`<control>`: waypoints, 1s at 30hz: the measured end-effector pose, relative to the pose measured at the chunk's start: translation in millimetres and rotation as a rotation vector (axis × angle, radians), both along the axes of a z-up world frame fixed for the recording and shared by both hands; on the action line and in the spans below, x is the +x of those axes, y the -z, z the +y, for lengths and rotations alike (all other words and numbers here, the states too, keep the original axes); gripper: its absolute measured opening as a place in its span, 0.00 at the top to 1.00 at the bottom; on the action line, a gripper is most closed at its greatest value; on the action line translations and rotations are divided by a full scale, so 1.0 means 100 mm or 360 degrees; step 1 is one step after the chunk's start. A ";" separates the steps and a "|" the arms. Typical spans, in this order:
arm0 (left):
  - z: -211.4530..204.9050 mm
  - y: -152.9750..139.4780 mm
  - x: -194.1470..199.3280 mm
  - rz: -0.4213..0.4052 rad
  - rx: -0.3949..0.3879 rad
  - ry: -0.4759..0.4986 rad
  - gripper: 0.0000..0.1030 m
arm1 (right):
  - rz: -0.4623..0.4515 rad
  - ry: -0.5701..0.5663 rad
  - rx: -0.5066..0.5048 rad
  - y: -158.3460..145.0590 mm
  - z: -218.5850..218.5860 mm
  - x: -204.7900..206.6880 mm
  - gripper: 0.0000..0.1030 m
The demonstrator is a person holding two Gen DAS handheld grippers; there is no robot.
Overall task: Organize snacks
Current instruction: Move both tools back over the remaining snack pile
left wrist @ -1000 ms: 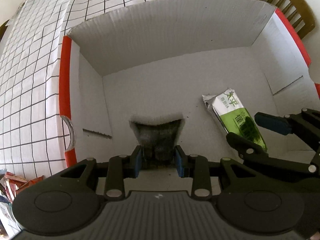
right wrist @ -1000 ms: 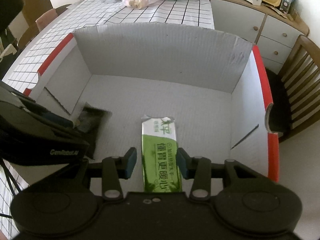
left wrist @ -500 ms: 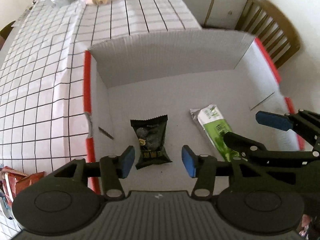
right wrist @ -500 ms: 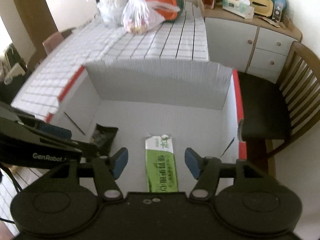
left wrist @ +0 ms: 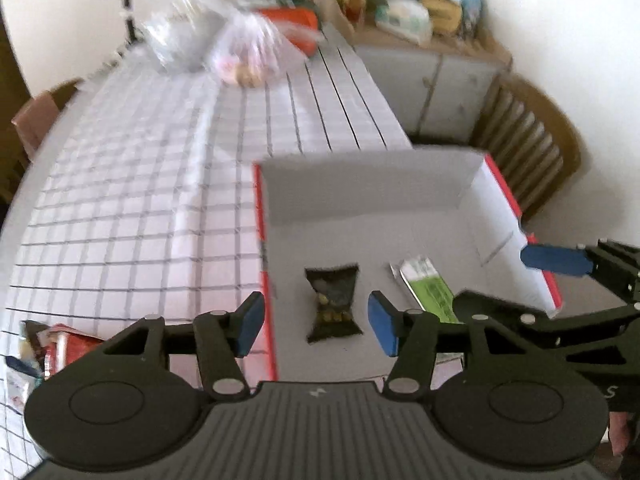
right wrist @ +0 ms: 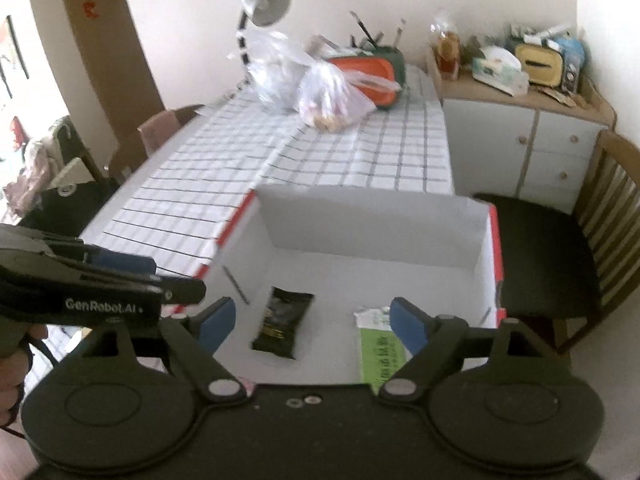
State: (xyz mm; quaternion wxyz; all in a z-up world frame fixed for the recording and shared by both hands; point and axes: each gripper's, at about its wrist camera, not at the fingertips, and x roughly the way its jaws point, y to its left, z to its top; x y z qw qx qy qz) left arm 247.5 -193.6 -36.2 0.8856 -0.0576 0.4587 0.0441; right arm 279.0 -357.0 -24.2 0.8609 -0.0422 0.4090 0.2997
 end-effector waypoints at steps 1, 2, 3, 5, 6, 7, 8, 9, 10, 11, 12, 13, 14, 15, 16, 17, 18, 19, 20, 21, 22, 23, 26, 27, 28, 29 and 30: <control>0.02 -0.03 -0.05 -0.0034 0.0014 -0.0009 0.43 | -0.0011 -0.0015 0.0012 -0.03 0.02 -0.03 0.15; 0.04 -0.07 -0.12 -0.0065 0.0031 -0.0022 0.42 | -0.0022 -0.0027 0.0024 -0.05 0.05 -0.07 0.14; 0.07 -0.10 -0.18 -0.0088 0.0039 -0.0033 0.42 | -0.0030 -0.0041 0.0040 -0.08 0.07 -0.10 0.13; 0.14 -0.15 -0.30 -0.0119 0.0044 -0.0055 0.42 | -0.0048 -0.0065 0.0066 -0.12 0.12 -0.17 0.11; 0.17 -0.17 -0.35 -0.0129 0.0044 -0.0065 0.42 | -0.0055 -0.0078 0.0080 -0.14 0.16 -0.21 0.10; 0.21 -0.18 -0.41 -0.0140 0.0045 -0.0076 0.41 | -0.0056 -0.0089 0.0093 -0.15 0.19 -0.24 0.09; 0.25 -0.19 -0.46 -0.0147 0.0044 -0.0086 0.40 | -0.0060 -0.0103 0.0107 -0.17 0.23 -0.27 0.08; 0.28 -0.20 -0.51 -0.0154 0.0041 -0.0094 0.39 | -0.0066 -0.0113 0.0115 -0.18 0.25 -0.31 0.08; 0.33 -0.21 -0.58 -0.0167 0.0041 -0.0105 0.38 | -0.0075 -0.0126 0.0121 -0.20 0.30 -0.35 0.07; 0.36 -0.21 -0.62 -0.0177 0.0043 -0.0114 0.37 | -0.0083 -0.0137 0.0125 -0.21 0.34 -0.38 0.07; 0.41 -0.21 -0.68 -0.0190 0.0041 -0.0124 0.37 | -0.0089 -0.0148 0.0127 -0.21 0.38 -0.42 0.07; 0.45 -0.21 -0.73 -0.0199 0.0040 -0.0132 0.36 | -0.0090 -0.0155 0.0127 -0.21 0.43 -0.45 0.06; 0.50 -0.22 -0.78 -0.0205 0.0041 -0.0139 0.35 | -0.0089 -0.0158 0.0128 -0.21 0.48 -0.49 0.06; 0.56 -0.22 -0.83 -0.0212 0.0040 -0.0147 0.35 | -0.0087 -0.0160 0.0129 -0.21 0.53 -0.53 0.06; 0.61 -0.22 -0.88 -0.0218 0.0034 -0.0153 0.35 | -0.0086 -0.0163 0.0133 -0.21 0.57 -0.56 0.04; 0.68 -0.21 -0.93 -0.0221 0.0020 -0.0155 0.33 | -0.0088 -0.0167 0.0139 -0.21 0.62 -0.60 0.03; 0.74 -0.21 -0.98 -0.0224 0.0011 -0.0154 0.33 | -0.0096 -0.0177 0.0149 -0.22 0.67 -0.64 0.02; 0.82 -0.21 -1.04 -0.0232 0.0006 -0.0158 0.32 | -0.0102 -0.0179 0.0155 -0.22 0.71 -0.69 0.00; 0.88 -0.20 -1.09 -0.0238 0.0007 -0.0159 0.31 | -0.0106 -0.0174 0.0158 -0.22 0.76 -0.73 0.00; 0.94 -0.19 -1.13 -0.0242 0.0006 -0.0155 0.31 | -0.0104 -0.0167 0.0156 -0.22 0.83 -0.78 0.00; 1.01 -0.18 -1.18 -0.0244 0.0002 -0.0149 0.30 | -0.0097 -0.0159 0.0155 -0.21 0.89 -0.82 0.00; 1.10 -0.16 -1.23 -0.0242 -0.0004 -0.0141 0.29 | -0.0087 -0.0149 0.0155 -0.19 0.96 -0.86 0.00; 1.35 -0.11 -1.37 -0.0234 -0.0017 -0.0125 0.26 | -0.0077 -0.0141 0.0128 -0.13 1.18 -1.00 0.00; 1.42 -0.09 -1.42 -0.0233 -0.0022 -0.0122 0.26 | -0.0077 -0.0140 0.0109 -0.11 1.24 -1.04 0.00; 1.52 -0.07 -1.46 -0.0229 -0.0027 -0.0119 0.25 | -0.0071 -0.0134 0.0090 -0.07 1.31 -1.08 0.00; 1.62 -0.03 -1.51 -0.0224 -0.0027 -0.0122 0.25 | -0.0062 -0.0128 0.0078 -0.04 1.38 -1.11 0.00; 1.71 0.00 -1.54 -0.0217 -0.0023 -0.0125 0.25 | -0.0047 -0.0122 0.0069 0.00 1.45 -1.15 0.00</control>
